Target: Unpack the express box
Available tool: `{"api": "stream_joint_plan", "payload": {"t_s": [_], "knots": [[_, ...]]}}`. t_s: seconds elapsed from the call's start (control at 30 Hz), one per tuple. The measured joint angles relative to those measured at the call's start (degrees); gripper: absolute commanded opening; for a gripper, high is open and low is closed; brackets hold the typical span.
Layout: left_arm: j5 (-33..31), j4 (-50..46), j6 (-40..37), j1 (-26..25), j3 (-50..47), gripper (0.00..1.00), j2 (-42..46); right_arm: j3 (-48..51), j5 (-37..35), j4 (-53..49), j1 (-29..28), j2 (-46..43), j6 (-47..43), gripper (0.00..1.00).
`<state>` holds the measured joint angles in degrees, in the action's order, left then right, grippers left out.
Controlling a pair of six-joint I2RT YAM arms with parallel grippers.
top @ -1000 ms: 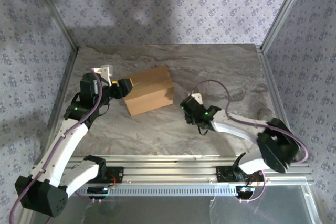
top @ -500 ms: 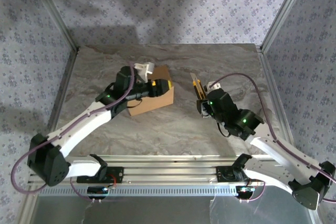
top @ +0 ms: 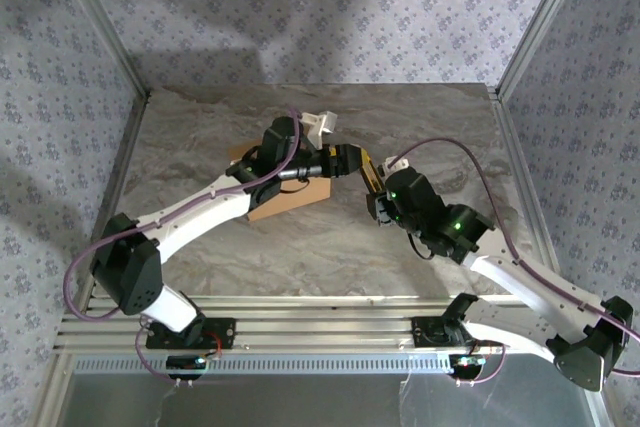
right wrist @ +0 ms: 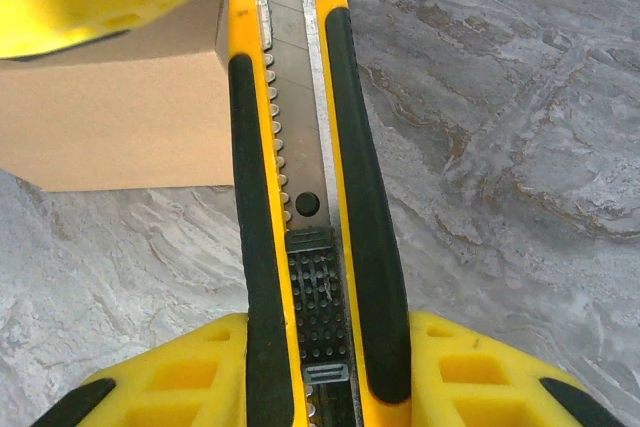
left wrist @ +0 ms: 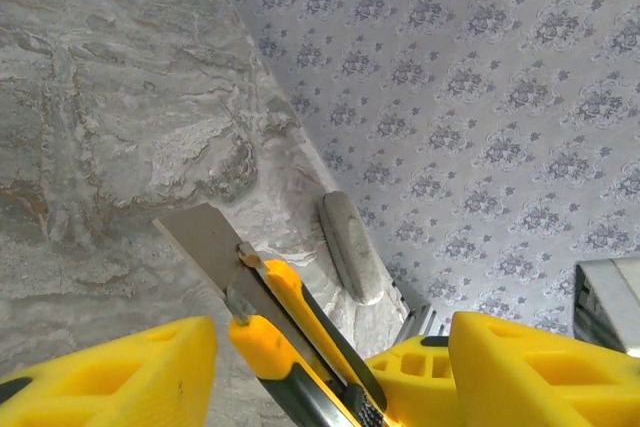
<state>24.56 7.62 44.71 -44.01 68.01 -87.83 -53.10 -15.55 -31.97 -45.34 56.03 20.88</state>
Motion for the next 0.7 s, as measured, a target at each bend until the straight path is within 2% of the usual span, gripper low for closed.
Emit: {"api": "stream_joint_plan", "payload": {"t_s": [0.3, 0.7], "knots": [[2.12, 2.71, 2.49, -0.17, 0.00, 0.64, -1.90, -0.85, -0.31, 0.09, -0.46, -0.55, 0.00, 0.22], [4.59, 8.50, 6.75, -1.92, 0.96, 0.39, -7.15, -0.85, -1.20, 0.92, -0.57, -0.55, 0.00, 0.21]]}}
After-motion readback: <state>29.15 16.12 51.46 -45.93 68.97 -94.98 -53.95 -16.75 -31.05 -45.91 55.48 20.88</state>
